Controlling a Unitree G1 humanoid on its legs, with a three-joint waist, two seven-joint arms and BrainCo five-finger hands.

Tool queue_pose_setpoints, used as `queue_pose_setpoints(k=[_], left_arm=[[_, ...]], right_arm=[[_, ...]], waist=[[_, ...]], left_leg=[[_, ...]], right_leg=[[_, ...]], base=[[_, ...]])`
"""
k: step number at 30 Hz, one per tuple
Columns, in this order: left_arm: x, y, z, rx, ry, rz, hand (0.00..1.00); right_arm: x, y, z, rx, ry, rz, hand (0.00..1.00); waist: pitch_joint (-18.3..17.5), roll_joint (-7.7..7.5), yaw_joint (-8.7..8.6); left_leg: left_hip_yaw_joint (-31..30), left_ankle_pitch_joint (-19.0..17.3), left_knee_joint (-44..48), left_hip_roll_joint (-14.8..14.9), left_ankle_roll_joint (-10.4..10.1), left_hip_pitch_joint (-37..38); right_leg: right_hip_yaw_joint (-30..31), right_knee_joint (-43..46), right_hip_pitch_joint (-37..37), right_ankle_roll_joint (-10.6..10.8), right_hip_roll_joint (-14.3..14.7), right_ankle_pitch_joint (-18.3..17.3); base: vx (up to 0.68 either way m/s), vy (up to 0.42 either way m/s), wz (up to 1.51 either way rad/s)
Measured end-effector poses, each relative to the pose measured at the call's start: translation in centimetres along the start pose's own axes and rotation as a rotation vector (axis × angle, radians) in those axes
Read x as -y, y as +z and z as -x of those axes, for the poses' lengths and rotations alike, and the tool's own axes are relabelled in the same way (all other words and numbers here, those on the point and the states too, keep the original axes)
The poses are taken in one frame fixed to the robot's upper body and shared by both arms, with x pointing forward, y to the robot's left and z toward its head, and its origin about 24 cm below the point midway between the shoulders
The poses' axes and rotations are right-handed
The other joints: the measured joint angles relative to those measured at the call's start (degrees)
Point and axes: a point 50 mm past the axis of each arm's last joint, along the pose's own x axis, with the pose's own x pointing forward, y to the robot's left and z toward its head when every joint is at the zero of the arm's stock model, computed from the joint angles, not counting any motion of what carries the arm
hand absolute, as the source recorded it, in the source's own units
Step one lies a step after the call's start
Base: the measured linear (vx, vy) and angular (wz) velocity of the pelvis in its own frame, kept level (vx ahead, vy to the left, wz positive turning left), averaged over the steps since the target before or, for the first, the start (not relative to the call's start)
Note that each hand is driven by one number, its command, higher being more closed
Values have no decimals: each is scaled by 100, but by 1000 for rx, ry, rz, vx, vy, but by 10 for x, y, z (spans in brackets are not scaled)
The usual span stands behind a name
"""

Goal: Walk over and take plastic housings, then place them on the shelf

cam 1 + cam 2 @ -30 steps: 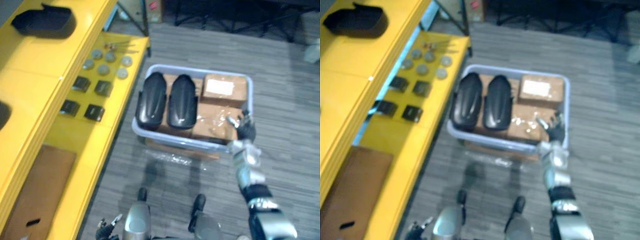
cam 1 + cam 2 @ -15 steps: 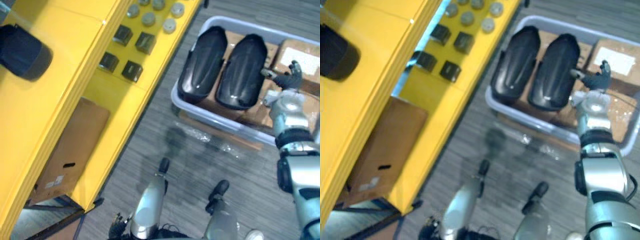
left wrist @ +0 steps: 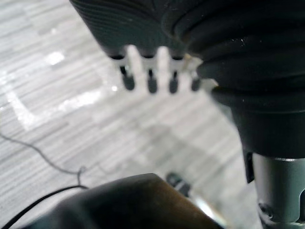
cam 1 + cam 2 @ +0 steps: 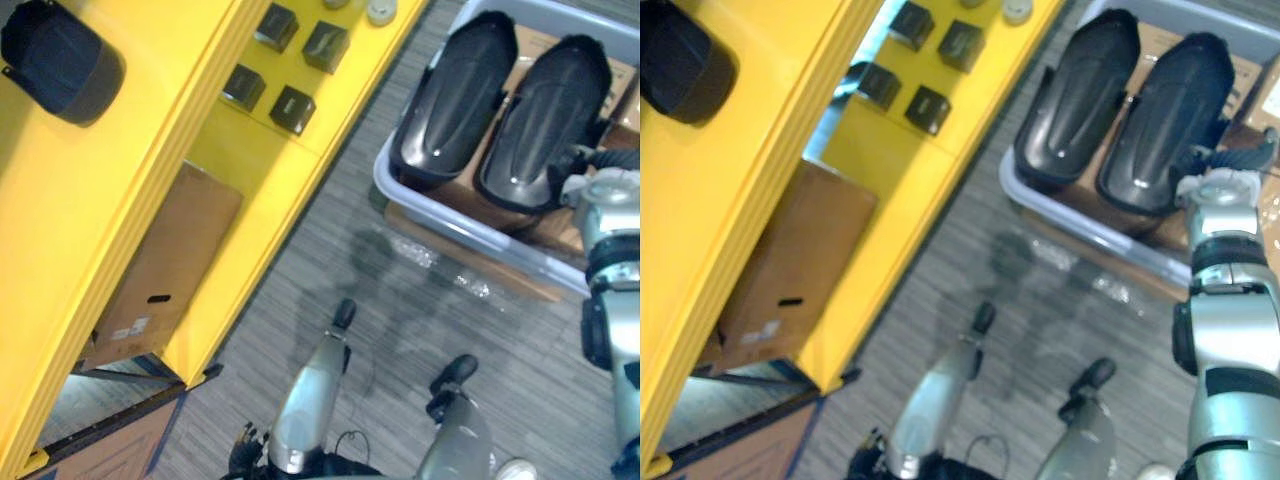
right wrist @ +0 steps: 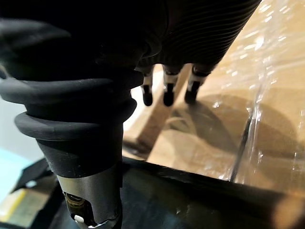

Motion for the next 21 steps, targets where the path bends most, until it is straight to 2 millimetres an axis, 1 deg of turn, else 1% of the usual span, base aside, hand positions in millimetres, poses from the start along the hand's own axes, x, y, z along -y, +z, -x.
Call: queue_pose_setpoints(k=[2,3,5,7,8,9,10,12,13,17,19,21], left_arm=[[0,0,0,-1,-2,-1,0],[1,0,0,-1,-5,-6,0],[2,0,0,2,-18,-25,0],[2,-1,0,-4,-27,-28,0],[3,-1,0,-4,-36,-28,0],[3,-1,0,-5,-39,-28,0],[4,-2,0,-7,-46,-29,0],[4,-2,0,-6,-50,-30,0],[6,-2,1,-7,-58,-32,0],[10,-1,0,0,-77,-43,0],[11,3,0,27,-81,-42,0],[12,9,0,56,-90,-51,0]], right_arm=[[2,-2,-1,-24,-1,13,0],[1,-3,-1,-31,6,16,100],[2,-5,-1,-38,15,41,100],[7,-7,-4,-34,9,81,100],[14,-6,-7,-32,7,112,100],[18,-6,-9,-30,8,127,100],[25,-7,-12,-22,17,193,100],[30,-6,-14,-16,19,239,100],[33,-7,-15,-12,17,310,100],[37,-5,-16,-13,-6,431,100],[39,-9,-16,-24,-22,515,100],[42,-14,-17,-43,-34,552,100]], waist=[[0,1,31],[-1,3,48],[-7,11,117],[-32,48,140],[-43,64,154],[-43,64,163],[-60,88,172],[-80,117,174],[-110,159,174],[-178,256,193],[-182,261,228],[-181,260,272]], left_leg=[[-30,-5,26,-17,-1,-10],[-45,-8,37,-30,-2,-11],[-50,-10,40,-28,-3,-23],[-74,-10,40,-30,-4,-60],[-98,-9,37,-32,-5,-89],[-99,-8,32,-32,-6,-90],[-135,-8,27,-32,-7,-90],[-145,-7,18,-32,-8,-90],[-162,-1,14,-27,-14,-90],[-210,16,-40,-6,-36,-49],[-210,26,-97,20,-47,37],[-222,57,-192,29,-62,119]], right_leg=[[-37,32,0,-1,-16,-41],[-54,52,-8,-4,-37,-82],[-58,100,-41,-46,-43,-124],[-111,109,-44,-51,-43,-137],[-134,108,-54,-50,-43,-141],[-135,108,-56,-52,-43,-146],[-147,107,-50,-53,-42,-154],[-158,105,-46,-56,-41,-161],[-178,108,-38,-55,-36,-164],[-245,124,21,-25,-27,-179],[-260,128,102,-29,-14,-183],[-281,124,158,-31,-14,-206]], base=[[-31,-5,9],[-40,-2,10],[-49,-5,4],[-47,-7,9],[-23,-2,7],[-19,-7,5],[0,0,0],[10,-8,2],[21,-17,4],[29,-25,6],[38,-31,1],[3,-12,2]])
